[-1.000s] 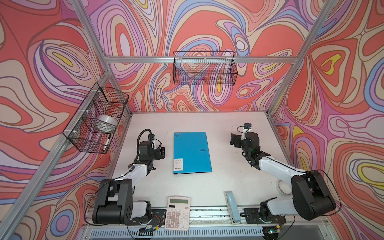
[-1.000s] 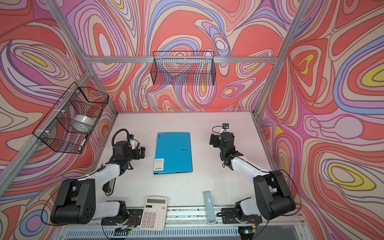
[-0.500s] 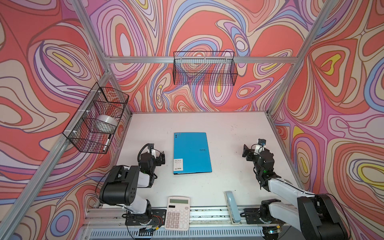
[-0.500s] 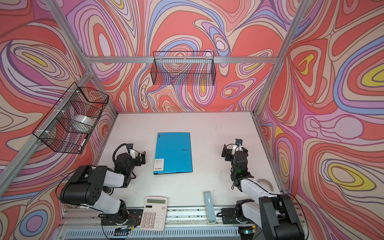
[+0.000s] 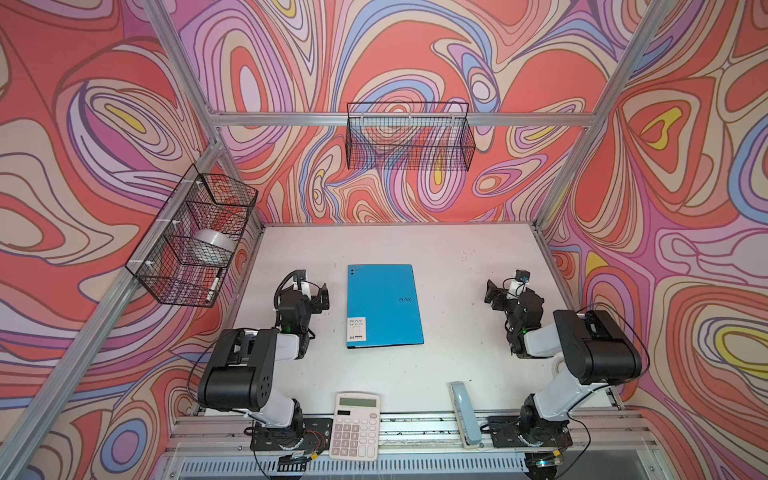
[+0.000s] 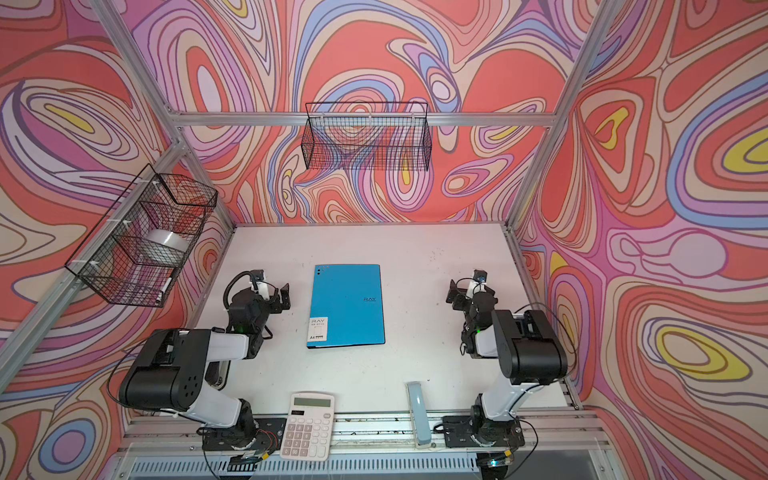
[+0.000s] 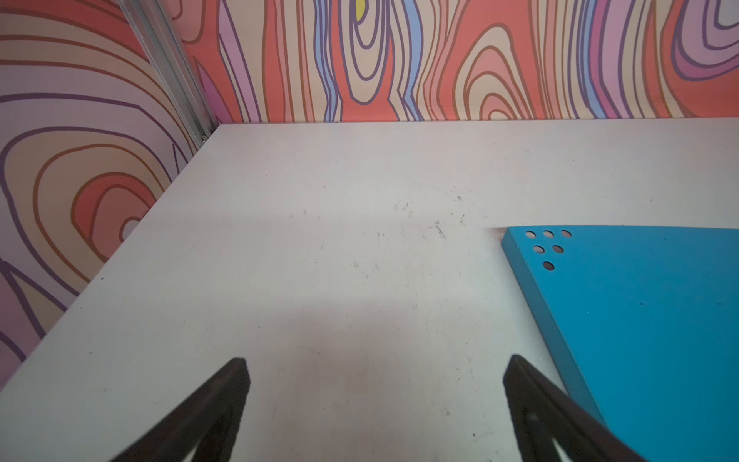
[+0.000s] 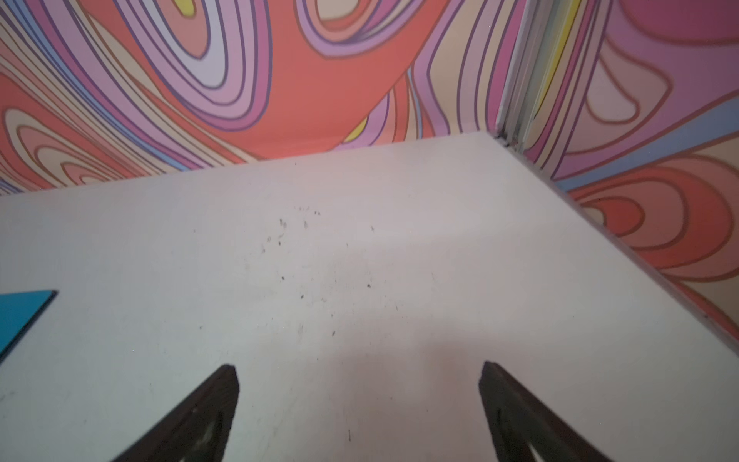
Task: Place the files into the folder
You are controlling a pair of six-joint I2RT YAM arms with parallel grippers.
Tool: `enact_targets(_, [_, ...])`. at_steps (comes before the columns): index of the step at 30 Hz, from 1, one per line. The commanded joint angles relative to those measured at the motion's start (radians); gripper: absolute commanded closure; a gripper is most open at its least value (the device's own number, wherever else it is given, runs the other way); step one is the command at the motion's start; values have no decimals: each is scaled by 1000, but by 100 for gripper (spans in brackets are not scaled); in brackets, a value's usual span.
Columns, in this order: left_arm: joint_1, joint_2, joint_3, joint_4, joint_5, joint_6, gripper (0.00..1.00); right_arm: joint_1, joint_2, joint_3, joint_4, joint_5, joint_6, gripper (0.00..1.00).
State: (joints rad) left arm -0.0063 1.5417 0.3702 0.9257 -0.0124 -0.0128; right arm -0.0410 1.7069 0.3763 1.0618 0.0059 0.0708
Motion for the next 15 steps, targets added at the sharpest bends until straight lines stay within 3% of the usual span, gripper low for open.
enact_targets(1, [6,-3,5,-41,-1,-7,0,-5,11,90,-102,-27,-13,1])
enact_targets(15, [6,-3,7,-44,-2,-6,0,-4,8,81,-89,-30,-16,2])
